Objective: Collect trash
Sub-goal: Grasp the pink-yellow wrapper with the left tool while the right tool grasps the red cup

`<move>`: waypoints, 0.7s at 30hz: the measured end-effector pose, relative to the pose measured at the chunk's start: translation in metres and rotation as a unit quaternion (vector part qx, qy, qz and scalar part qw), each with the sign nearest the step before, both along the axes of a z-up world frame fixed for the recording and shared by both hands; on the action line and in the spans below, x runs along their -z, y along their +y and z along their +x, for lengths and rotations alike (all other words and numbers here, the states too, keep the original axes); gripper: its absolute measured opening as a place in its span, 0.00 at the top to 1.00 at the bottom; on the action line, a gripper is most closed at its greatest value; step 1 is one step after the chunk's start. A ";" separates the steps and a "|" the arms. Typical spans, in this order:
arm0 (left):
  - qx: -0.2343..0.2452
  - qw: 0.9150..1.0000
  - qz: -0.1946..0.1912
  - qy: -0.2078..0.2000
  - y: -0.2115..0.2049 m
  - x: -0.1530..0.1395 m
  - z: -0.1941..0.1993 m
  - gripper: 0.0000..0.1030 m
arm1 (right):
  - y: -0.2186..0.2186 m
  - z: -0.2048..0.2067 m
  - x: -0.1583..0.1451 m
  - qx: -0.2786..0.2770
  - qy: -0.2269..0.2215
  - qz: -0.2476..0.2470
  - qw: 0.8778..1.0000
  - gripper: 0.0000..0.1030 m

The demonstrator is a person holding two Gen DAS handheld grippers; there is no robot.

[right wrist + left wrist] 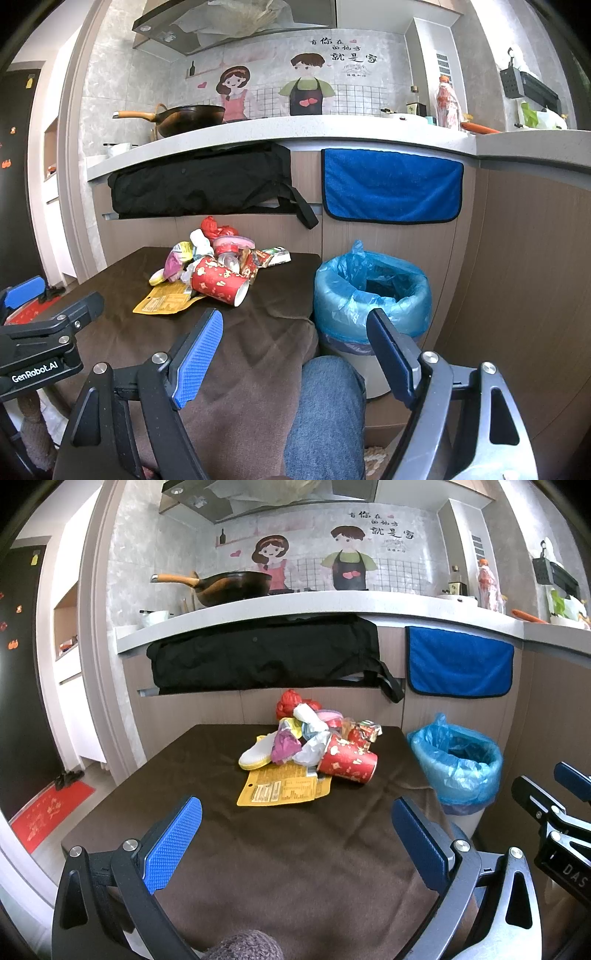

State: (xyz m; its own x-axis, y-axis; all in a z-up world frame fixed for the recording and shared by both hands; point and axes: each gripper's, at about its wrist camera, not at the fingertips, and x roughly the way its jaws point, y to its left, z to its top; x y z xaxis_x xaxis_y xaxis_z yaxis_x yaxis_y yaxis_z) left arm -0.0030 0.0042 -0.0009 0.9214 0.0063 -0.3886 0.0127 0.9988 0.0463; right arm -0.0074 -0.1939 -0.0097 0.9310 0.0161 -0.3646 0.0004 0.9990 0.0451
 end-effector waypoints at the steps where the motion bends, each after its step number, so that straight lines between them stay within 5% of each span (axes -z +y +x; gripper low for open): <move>1: 0.000 1.000 0.000 0.000 0.000 0.000 0.000 0.01 | 0.000 0.000 0.000 0.000 0.000 0.000 1.000 0.25; 14: 0.007 1.000 -0.017 -0.009 0.018 -0.015 0.027 0.01 | -0.009 0.013 -0.003 -0.005 0.008 0.008 1.000 0.25; 21: 0.019 0.994 -0.102 0.038 0.056 -0.002 0.091 0.01 | -0.009 0.051 -0.012 -0.021 0.022 0.003 1.000 0.25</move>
State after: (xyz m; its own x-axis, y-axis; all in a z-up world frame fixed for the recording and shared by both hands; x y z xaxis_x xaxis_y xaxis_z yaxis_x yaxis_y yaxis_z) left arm 0.0878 0.0602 0.0014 0.8877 -0.1141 -0.4461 0.0465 0.9861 -0.1597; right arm 0.0437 -0.2031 0.0020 0.9124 0.0568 -0.4054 -0.0393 0.9979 0.0512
